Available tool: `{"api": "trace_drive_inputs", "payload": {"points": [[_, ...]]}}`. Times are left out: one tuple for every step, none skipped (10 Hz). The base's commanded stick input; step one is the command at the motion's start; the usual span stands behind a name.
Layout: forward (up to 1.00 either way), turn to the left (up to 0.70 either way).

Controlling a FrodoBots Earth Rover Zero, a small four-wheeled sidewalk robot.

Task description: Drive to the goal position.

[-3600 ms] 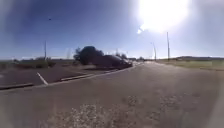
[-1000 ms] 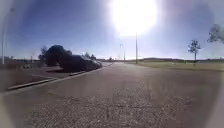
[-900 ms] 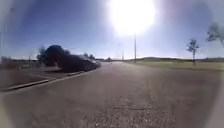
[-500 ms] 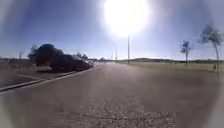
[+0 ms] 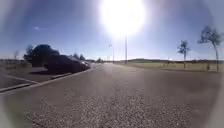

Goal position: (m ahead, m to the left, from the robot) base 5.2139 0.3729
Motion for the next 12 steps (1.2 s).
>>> {"api": "trace_drive_inputs", "payload": {"points": [[0.70, 0.00], [0.70, 0.00], [0.70, 0.00], [0.70, 0.00], [0.70, 0.00], [0.70, 0.00], [0.70, 0.00], [0.70, 0.00], [0.70, 0.00], [0.70, 0.00], [0.70, 0.00], [0.70, 0.00]]}}
